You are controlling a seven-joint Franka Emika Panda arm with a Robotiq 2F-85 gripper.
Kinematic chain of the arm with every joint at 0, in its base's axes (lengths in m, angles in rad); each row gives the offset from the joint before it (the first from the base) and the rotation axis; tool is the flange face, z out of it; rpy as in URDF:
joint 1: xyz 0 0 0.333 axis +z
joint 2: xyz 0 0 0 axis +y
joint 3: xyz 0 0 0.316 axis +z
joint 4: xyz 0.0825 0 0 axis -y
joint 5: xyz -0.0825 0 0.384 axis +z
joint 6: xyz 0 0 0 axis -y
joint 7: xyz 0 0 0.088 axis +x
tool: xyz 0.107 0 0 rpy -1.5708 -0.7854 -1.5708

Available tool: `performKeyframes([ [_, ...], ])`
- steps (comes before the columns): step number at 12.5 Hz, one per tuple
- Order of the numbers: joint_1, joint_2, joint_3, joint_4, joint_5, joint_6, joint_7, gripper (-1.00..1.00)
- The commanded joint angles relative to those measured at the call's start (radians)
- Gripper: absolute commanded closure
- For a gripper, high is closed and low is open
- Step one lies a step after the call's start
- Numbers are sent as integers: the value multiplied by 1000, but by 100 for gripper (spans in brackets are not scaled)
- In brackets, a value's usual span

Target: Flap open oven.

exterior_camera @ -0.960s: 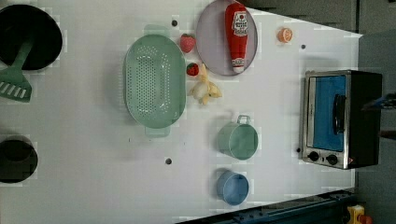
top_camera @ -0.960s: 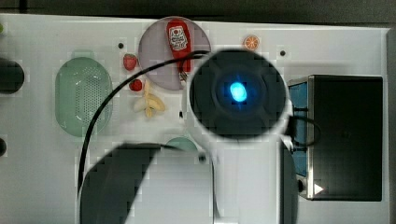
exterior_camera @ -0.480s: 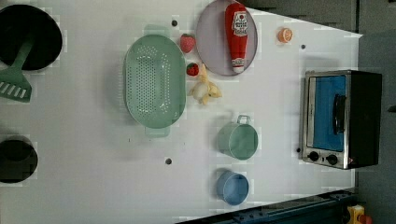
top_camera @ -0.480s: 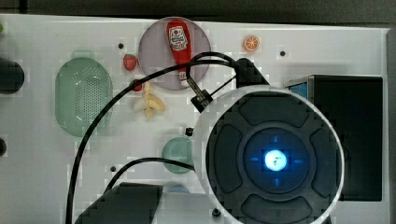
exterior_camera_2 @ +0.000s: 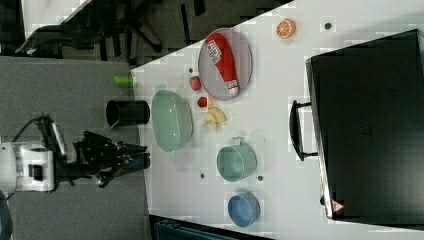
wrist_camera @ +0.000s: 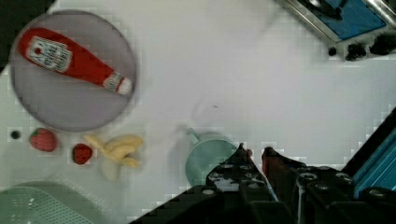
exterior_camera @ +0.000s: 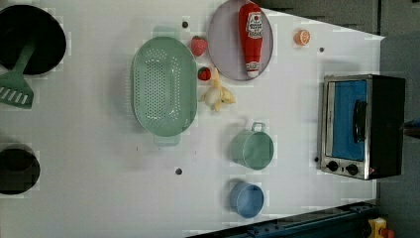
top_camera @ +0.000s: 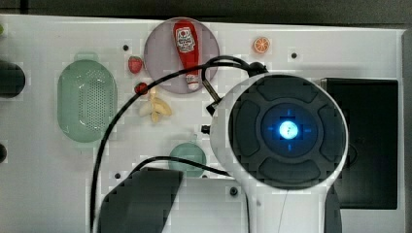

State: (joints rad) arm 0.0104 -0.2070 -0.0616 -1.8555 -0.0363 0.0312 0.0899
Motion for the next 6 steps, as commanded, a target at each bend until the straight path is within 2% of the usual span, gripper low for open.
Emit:
performKeyframes([
  [1, -13, -4, -31, -26, -12, -6, -69, 65],
  [6, -43, -3, -140, -104, -13, 55, -568, 65],
])
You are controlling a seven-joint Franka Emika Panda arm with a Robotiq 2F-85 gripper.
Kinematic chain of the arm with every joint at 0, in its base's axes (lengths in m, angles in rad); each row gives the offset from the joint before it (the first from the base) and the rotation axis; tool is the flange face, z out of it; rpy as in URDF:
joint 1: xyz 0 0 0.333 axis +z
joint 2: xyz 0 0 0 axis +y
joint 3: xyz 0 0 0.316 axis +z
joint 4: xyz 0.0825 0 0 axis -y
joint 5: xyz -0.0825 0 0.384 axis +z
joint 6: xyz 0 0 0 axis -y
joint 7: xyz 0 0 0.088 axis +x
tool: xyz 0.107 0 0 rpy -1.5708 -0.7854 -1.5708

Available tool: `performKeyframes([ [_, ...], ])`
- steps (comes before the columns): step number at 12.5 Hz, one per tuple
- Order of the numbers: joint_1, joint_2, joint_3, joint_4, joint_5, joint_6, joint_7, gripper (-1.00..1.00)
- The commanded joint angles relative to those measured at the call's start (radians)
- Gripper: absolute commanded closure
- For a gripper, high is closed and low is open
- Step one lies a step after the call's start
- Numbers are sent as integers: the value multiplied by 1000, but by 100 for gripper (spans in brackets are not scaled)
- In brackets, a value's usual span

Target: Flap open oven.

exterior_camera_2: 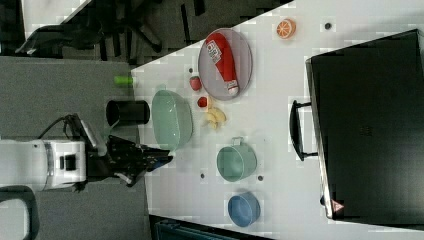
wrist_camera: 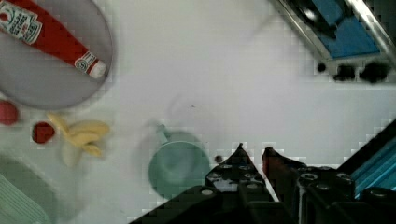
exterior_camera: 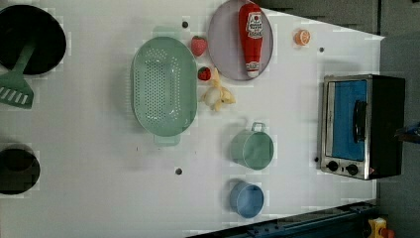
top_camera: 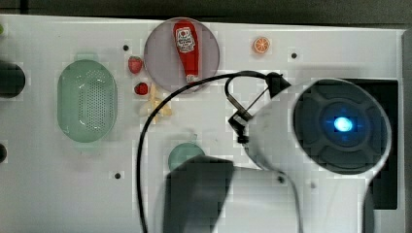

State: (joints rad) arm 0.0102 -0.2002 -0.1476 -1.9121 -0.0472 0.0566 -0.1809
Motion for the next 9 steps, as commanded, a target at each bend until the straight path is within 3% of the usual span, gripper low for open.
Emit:
performKeyframes([
  [1, -49, -9, -84, -67, -3, 64, -397, 65],
  [9, -65, 120, -279, -178, -3, 419, -980, 65],
])
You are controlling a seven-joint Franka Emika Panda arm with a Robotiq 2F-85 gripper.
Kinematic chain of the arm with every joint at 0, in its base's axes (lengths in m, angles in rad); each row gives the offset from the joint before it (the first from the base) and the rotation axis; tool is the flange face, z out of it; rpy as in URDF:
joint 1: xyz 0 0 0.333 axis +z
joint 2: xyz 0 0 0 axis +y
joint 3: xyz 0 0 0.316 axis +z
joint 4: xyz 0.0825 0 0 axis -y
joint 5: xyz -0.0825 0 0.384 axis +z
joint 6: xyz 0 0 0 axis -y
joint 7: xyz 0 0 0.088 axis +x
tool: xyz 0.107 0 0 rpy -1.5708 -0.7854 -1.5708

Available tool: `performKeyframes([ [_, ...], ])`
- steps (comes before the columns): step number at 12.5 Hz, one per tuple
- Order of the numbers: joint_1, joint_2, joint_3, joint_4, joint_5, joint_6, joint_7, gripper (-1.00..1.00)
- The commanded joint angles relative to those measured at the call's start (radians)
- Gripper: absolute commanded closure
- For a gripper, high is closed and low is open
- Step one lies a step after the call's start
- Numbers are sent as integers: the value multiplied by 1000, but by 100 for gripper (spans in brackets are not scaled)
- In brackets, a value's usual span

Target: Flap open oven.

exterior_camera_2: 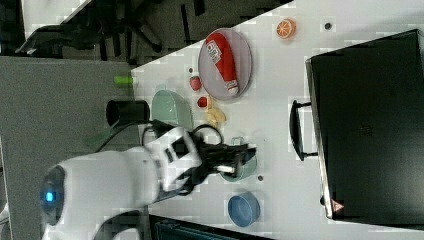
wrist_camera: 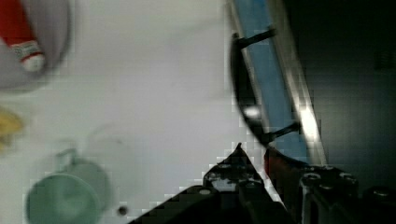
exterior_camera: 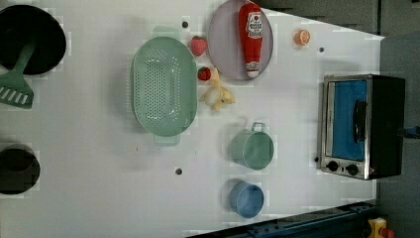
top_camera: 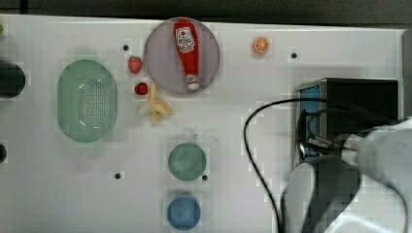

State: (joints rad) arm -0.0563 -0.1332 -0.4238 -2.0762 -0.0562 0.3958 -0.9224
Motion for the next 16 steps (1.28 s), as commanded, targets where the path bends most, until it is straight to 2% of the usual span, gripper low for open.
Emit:
performKeyframes([
  [1, 1, 84, -16, -17, 6, 117, -273, 65],
  [7, -12, 230, -45, -54, 10, 289, -277, 65],
  [16, -5, 276, -27, -163, 10, 465, -263, 65],
])
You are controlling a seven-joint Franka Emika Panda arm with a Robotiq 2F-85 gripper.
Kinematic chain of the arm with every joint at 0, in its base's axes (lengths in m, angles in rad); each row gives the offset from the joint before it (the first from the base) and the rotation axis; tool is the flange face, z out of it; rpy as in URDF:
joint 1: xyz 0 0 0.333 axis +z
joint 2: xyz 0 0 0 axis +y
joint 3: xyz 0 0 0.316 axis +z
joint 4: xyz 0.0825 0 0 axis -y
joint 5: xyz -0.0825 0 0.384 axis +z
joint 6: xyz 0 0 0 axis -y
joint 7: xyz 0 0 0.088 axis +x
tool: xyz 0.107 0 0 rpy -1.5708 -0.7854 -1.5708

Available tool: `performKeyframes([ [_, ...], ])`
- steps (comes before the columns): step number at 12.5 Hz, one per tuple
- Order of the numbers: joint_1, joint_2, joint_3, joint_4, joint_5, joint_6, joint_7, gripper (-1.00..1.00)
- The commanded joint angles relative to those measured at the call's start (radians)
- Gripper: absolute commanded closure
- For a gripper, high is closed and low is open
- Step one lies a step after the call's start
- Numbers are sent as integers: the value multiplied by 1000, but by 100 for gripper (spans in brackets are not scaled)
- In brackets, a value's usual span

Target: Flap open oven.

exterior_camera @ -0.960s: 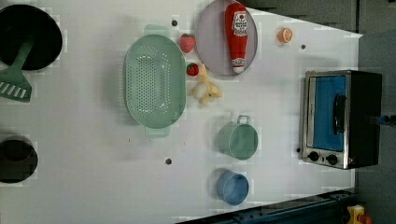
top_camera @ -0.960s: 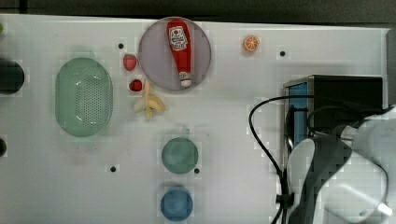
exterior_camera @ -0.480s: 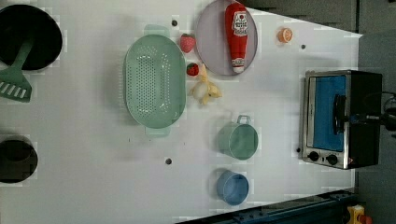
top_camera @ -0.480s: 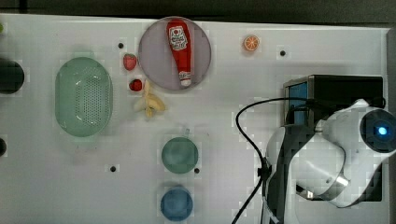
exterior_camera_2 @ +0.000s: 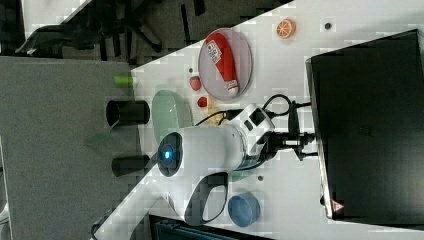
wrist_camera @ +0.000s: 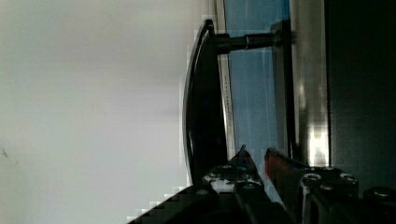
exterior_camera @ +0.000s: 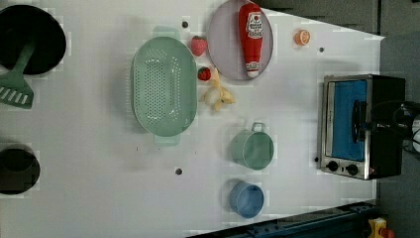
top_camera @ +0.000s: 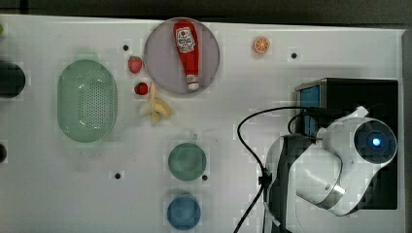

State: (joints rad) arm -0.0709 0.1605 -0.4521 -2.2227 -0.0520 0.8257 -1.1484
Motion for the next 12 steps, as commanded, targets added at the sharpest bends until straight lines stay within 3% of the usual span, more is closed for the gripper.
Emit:
performKeyframes([
  [1, 11, -13, 1, -16, 3, 48, -28, 65],
  [4, 27, -11, 6, -25, -35, 56, 4, 65],
  [8, 68, -10, 39, -35, -252, 48, 233, 65],
  [12, 103, -3, 95, -61, -390, 28, 408, 65],
])
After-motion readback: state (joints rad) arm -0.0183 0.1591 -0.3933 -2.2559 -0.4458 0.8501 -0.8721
